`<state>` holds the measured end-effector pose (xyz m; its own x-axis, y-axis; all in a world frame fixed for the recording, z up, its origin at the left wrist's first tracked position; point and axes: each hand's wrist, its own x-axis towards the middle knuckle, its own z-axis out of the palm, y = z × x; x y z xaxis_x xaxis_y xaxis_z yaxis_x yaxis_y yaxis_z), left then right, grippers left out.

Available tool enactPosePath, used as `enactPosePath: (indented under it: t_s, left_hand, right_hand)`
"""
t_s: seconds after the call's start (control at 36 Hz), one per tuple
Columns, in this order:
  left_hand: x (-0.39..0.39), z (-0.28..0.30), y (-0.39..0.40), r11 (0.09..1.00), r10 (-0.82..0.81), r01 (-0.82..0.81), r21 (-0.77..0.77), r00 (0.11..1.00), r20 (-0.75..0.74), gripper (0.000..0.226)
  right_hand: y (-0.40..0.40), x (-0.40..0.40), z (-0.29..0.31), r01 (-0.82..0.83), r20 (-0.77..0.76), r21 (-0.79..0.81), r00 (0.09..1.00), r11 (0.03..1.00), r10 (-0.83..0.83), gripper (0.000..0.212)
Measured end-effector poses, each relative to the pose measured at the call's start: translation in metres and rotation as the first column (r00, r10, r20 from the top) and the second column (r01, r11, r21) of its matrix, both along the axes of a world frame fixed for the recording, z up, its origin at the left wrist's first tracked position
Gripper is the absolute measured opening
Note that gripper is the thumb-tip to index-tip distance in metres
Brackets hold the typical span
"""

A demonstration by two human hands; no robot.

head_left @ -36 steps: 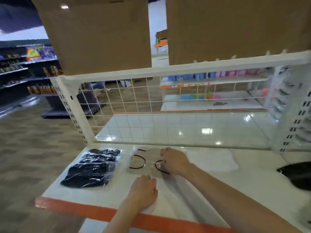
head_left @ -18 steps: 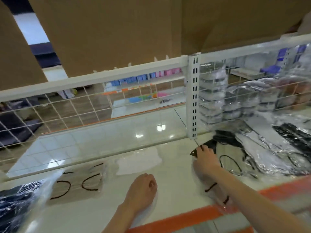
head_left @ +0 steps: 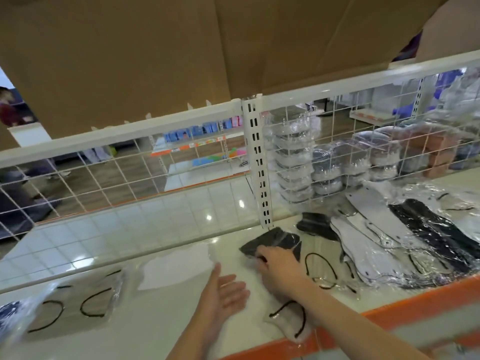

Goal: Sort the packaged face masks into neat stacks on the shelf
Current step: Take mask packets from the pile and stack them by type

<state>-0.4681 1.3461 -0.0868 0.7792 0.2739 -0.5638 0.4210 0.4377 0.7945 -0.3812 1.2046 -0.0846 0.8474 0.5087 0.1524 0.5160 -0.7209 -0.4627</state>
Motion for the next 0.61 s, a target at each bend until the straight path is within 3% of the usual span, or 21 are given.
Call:
enactPosePath:
  t_s: [0.06,0.11,0.22,0.31,0.39,0.47,0.61]
  left_hand:
    - [0.003,0.001,0.003,0.963,0.026,-0.022,-0.268,1.000,0.014,0.067]
    - [0.005,0.002,0.004,0.911,0.050,-0.024,-0.411,0.997,0.054,0.062]
    - [0.010,0.003,0.000,0.943,0.099,-0.085,-0.321,0.995,0.028,0.031]
    - [0.007,0.002,0.000,0.971,0.127,-0.116,-0.210,0.991,0.040,0.031]
    - [0.004,0.000,0.002,0.983,0.130,-0.121,-0.139,0.990,0.062,0.040]
    - [0.003,-0.004,0.007,0.976,0.161,-0.144,-0.166,0.983,0.093,0.041]
    - [0.002,-0.005,0.013,0.973,0.160,-0.132,-0.189,0.978,0.136,0.040]
  right_hand:
    - [0.000,-0.008,0.011,-0.143,-0.198,0.195,0.963,0.970,0.182,0.023]
    - [-0.004,-0.010,0.016,-0.187,-0.300,0.278,0.915,0.942,0.270,0.026]
    - [-0.021,0.024,0.003,-0.007,-0.188,0.160,0.982,0.987,0.037,0.023]
    - [-0.044,0.057,-0.010,0.181,-0.001,-0.070,0.983,0.981,-0.182,0.034]
    - [-0.067,0.076,-0.016,0.299,0.007,-0.245,0.952,0.922,-0.307,0.050]
    - [-0.074,0.083,-0.019,0.333,0.014,-0.309,0.938,0.891,-0.345,0.046]
    - [-0.070,0.083,-0.015,0.273,0.136,-0.395,0.962,0.877,-0.238,0.034]
